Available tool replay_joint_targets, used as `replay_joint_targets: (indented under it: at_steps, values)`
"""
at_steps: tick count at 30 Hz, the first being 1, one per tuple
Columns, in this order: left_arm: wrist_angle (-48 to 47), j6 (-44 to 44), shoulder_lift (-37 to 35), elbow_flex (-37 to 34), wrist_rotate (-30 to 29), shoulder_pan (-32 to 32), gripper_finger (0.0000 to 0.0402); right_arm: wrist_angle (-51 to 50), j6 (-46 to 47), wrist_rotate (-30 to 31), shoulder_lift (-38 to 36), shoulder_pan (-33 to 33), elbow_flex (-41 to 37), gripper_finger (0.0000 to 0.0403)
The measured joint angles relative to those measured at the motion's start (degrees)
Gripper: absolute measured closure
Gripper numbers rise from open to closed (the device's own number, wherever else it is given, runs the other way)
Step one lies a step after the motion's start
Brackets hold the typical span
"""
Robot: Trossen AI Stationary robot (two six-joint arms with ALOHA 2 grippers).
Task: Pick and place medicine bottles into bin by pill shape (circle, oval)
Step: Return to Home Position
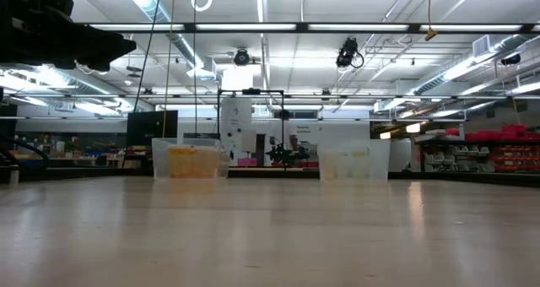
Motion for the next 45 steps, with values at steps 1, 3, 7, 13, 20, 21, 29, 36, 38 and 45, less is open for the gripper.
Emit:
replay_joint_targets:
  at_steps: [1, 3, 7, 13, 20, 21, 29, 36, 38, 45]
  values:
    - [0.0, 0.0, 0.0, 0.0, 0.0, 0.0, 0.023, 1.0, -0.3, -0.3, -0.9, 0.0, -1.4, 0.0118]
    - [0.0, 0.0, 0.0, 0.0, 0.0, 0.0, 0.023, 2.5, -0.9, -0.7, -2.8, 0.0, -3.8, 0.0118]
    - [0.0, 0.0, 0.0, 0.0, 0.0, 0.0, 0.023, 5.1, -1.5, -1.0, -6.8, 0.0, -8.7, 0.0118]
    - [0.0, 0.0, 0.0, 0.0, 0.0, 0.0, 0.023, 8.9, -1.8, -1.6, -13.4, 0.0, -16.1, 0.0118]
    - [0.0, 0.0, 0.0, 0.0, 0.0, 0.0, 0.023, 15.7, -3.1, -2.8, -20.8, 0.0, -26.0, 0.0118]
    - [0.0, 0.0, 0.0, 0.0, 0.0, 0.0, 0.023, 16.8, -3.4, -3.2, -21.7, 0.0, -27.3, 0.0118]
    - [0.0, 0.0, 0.0, 0.0, 0.0, 0.0, 0.023, 22.6, -5.8, -6.0, -27.1, 0.0, -36.4, 0.0118]
    - [0.0, 0.0, 0.0, 0.0, 0.0, 0.0, 0.023, 23.6, -6.0, -7.1, -30.3, 0.0, -41.5, 0.0118]
    - [0.0, 0.0, 0.0, 0.0, 0.0, 0.0, 0.023, 24.3, -6.0, -8.2, -31.2, 0.0, -42.7, 0.0118]
    - [0.0, 0.0, 0.0, 0.0, 0.0, 0.0, 0.023, 27.3, -5.7, -9.6, -32.8, 0.0, -46.7, 0.0118]
